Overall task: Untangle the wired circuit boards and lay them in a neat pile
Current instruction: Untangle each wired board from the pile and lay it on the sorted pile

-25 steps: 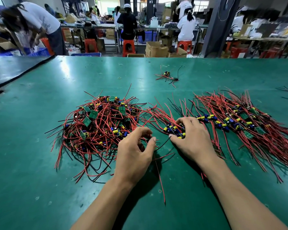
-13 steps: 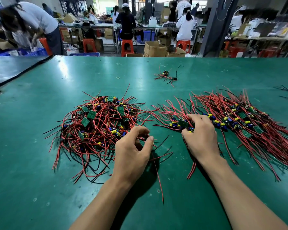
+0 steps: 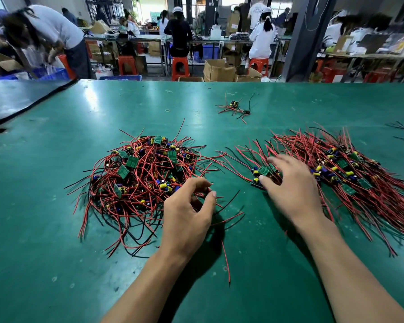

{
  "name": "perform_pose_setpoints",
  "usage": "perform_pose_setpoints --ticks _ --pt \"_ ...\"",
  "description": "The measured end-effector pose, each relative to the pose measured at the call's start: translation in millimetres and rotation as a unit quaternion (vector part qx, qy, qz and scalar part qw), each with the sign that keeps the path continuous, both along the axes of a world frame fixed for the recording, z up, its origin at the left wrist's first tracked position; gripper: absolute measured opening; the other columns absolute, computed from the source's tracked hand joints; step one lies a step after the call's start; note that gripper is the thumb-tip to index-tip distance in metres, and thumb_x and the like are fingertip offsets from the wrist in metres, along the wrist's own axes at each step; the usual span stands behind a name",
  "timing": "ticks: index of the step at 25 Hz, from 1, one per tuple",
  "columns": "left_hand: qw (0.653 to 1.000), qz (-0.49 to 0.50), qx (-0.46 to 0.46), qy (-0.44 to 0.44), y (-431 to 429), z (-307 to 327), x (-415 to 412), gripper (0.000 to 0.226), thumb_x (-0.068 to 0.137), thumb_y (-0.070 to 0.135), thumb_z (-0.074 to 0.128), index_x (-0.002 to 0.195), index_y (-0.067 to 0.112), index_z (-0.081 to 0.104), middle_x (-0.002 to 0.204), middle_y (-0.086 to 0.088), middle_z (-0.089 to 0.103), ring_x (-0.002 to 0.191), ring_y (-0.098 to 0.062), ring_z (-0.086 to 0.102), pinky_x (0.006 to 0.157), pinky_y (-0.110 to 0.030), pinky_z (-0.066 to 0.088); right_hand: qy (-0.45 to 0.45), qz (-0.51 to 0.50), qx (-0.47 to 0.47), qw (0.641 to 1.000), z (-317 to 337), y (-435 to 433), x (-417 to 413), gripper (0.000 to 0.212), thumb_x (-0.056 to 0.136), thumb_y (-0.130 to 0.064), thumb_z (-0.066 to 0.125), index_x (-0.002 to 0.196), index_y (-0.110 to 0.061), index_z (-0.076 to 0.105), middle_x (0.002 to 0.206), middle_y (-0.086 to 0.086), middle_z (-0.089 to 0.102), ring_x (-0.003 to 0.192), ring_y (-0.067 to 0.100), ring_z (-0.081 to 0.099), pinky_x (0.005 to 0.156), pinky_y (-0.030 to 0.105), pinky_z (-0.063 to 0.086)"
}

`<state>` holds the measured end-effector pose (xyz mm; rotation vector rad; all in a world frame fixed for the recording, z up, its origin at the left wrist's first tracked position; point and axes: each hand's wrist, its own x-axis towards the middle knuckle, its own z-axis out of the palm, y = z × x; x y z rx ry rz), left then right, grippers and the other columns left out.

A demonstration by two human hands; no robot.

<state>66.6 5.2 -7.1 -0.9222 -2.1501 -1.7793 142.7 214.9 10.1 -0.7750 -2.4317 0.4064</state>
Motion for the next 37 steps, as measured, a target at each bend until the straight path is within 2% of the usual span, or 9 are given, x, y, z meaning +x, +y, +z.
perform_pose_setpoints --ticks 4,12,17,19,21,24,28,32,37 --pt "1.000 0.000 -0.003 -0.005 0.0 0.8 0.1 0.013 0.085 0.013 0.073 0.096 0.018 0.067 0.085 0.011 0.070 0.074 -0.007 0.067 0.074 -0.037 0.056 -0.094 0.177 -0.051 0.978 -4.1 -22.0 -4.8 0.028 0.087 -0.031 0.071 0.112 -0.021 0.074 0.112 -0.001 0.072 0.104 0.018 0.065 0.094 0.034 0.051" --pt "0.999 0.003 0.023 -0.027 0.8 3.5 3.7 0.015 0.084 0.010 0.073 0.094 0.019 0.067 0.081 0.012 0.070 0.068 -0.009 0.066 0.071 -0.034 0.057 -0.195 0.028 -0.008 0.980 -16.0 -2.6 -6.9 0.064 0.093 -0.050 0.059 0.149 -0.023 0.044 0.158 0.005 0.036 0.141 0.029 0.032 0.113 0.041 0.029" --pt "0.998 -0.008 0.043 -0.053 -0.5 6.2 2.3 0.015 0.085 0.011 0.073 0.096 0.020 0.068 0.086 0.011 0.071 0.075 -0.009 0.069 0.074 -0.035 0.058 -0.003 -0.005 -0.017 1.000 -9.5 4.4 -0.8 0.030 0.088 -0.028 0.070 0.114 -0.014 0.073 0.125 0.010 0.065 0.119 0.032 0.054 0.101 0.040 0.040" --pt "0.998 -0.009 0.039 -0.054 -0.3 6.3 2.9 0.016 0.085 0.011 0.073 0.097 0.020 0.068 0.086 0.010 0.071 0.076 -0.010 0.069 0.075 -0.035 0.058 0.020 -0.136 0.022 0.990 -7.2 8.1 4.7 0.038 0.085 -0.032 0.074 0.121 -0.020 0.069 0.130 0.011 0.058 0.121 0.034 0.047 0.099 0.046 0.036" --pt "0.998 -0.009 0.037 -0.056 -0.2 6.0 2.7 0.016 0.085 0.011 0.073 0.097 0.020 0.068 0.086 0.012 0.071 0.076 -0.011 0.069 0.076 -0.034 0.058 -0.055 -0.214 -0.029 0.975 -5.4 13.9 10.0 0.058 0.085 -0.039 0.074 0.137 -0.022 0.054 0.147 0.015 0.041 0.133 0.038 0.035 0.106 0.051 0.030" --pt "0.998 -0.011 0.034 -0.060 0.1 4.2 2.0 0.016 0.085 0.012 0.073 0.097 0.022 0.068 0.086 0.013 0.070 0.074 -0.012 0.068 0.074 -0.035 0.058 -0.109 -0.206 -0.080 0.969 -7.4 17.7 12.0 0.071 0.086 -0.044 0.073 0.146 -0.020 0.042 0.150 0.016 0.033 0.133 0.041 0.037 0.108 0.052 0.033" --pt "0.997 -0.010 0.026 -0.070 1.0 4.1 1.8 0.017 0.085 0.013 0.073 0.097 0.024 0.068 0.085 0.012 0.070 0.071 -0.014 0.068 0.070 -0.044 0.058 -0.103 -0.179 -0.057 0.977 -6.6 12.1 9.2 0.069 0.082 -0.043 0.077 0.141 -0.021 0.048 0.144 0.013 0.040 0.126 0.039 0.045 0.101 0.047 0.040" --pt "0.997 -0.010 0.015 -0.069 -0.4 4.3 2.9 0.016 0.085 0.012 0.073 0.097 0.023 0.068 0.086 0.014 0.070 0.071 -0.011 0.068 0.071 -0.042 0.059 -0.010 -0.163 -0.028 0.986 -7.7 15.3 10.9 0.052 0.086 -0.009 0.067 0.137 -0.016 0.057 0.136 0.011 0.052 0.111 0.035 0.056 0.086 0.038 0.047" --pt "0.998 -0.007 0.006 -0.060 -1.2 6.7 2.7 0.015 0.085 0.012 0.073 0.098 0.019 0.068 0.085 0.011 0.070 0.072 -0.012 0.067 0.073 -0.042 0.058 0.147 -0.162 0.029 0.975 -5.1 17.5 12.0 0.045 0.086 -0.002 0.066 0.129 -0.015 0.065 0.131 0.007 0.061 0.113 0.031 0.059 0.088 0.038 0.049"
